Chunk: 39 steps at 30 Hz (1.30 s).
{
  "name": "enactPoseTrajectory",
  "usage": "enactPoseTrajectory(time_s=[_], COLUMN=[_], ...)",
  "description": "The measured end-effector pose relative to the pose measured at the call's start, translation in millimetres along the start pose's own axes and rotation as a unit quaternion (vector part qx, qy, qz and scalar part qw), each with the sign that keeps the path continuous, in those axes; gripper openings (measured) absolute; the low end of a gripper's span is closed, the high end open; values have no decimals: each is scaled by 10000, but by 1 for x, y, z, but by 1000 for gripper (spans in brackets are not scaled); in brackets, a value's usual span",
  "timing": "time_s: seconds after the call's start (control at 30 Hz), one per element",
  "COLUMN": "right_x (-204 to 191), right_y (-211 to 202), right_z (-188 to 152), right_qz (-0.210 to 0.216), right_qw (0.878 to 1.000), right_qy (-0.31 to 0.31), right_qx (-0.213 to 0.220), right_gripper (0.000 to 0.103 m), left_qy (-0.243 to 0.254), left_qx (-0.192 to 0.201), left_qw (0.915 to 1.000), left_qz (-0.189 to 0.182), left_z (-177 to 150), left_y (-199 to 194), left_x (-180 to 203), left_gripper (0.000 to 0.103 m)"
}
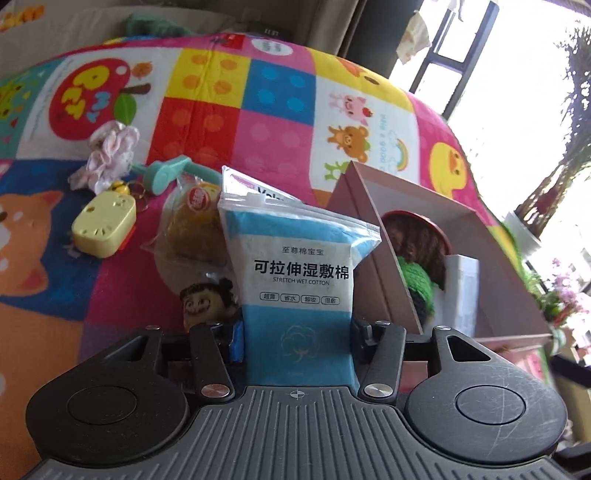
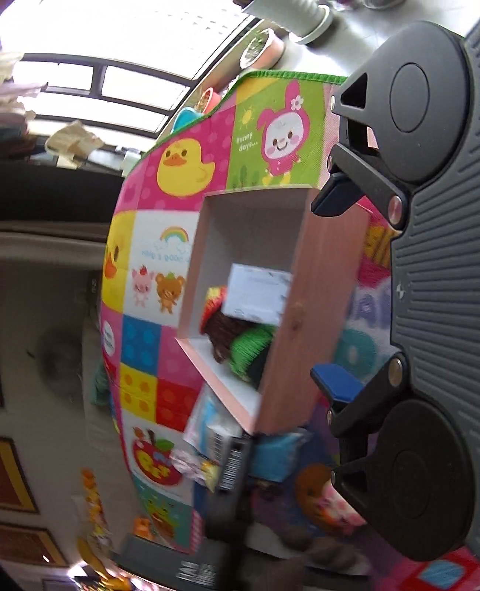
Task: Organize objects
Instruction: 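Grasp the blue wet cotton bag with left tool while right grasps pink pig figurine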
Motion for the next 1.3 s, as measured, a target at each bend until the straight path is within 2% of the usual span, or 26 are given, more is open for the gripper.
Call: enactPoseTrajectory(time_s=[0.17,0.3,0.47,0.57,0.63,0.7,0.77,0.97,1.03,1.3], right_x=[-45,-83,-133,-162,-173,-176,-169,-125,-120,-149], right_y=[-2,2,7,-4,-16,-25,-27,-7,-4,4], right_z=[-13,-17,-25,-26,-21,-15,-11,3,3,-5], right_qz=[712,1235,1818,2316,2558,2496,2207,1443,1457,1694], right_qw=[9970,9912,9806,9691,9633,9647,9713,9879,9877,9820], right_qy=[-248,-364,-349,-346,-465,-683,-808,-300,-171,-561], right_qx=[-161,-314,-640,-774,-665,-487,-355,-485,-537,-616], right_gripper=[90,90,90,90,90,90,90,90,90,90], left_qy=[179,135,-141,-333,-341,-318,-291,-259,-254,-330], left_qx=[183,380,284,195,147,106,73,-24,-41,-7], left_qw=[9994,9992,9986,9982,9984,9988,9991,9996,9997,9993], left_qz=[-214,-2,433,461,430,370,310,65,29,162], left_z=[-13,-20,-35,-44,-49,-55,-59,-71,-72,-70], left_y=[-65,-109,-123,-122,-121,-120,-118,-110,-108,-112], left_x=[-2,-27,-71,-84,-84,-81,-77,-64,-62,-69], left_gripper=[55,55,55,55,55,55,55,55,55,55])
Point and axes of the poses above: each gripper's, at about its wrist camera, not at the fingertips, and y roughly the way its jaws point, x to its right, z to its top, the point moved 10 cm from there along y, roughly the way its jaws point
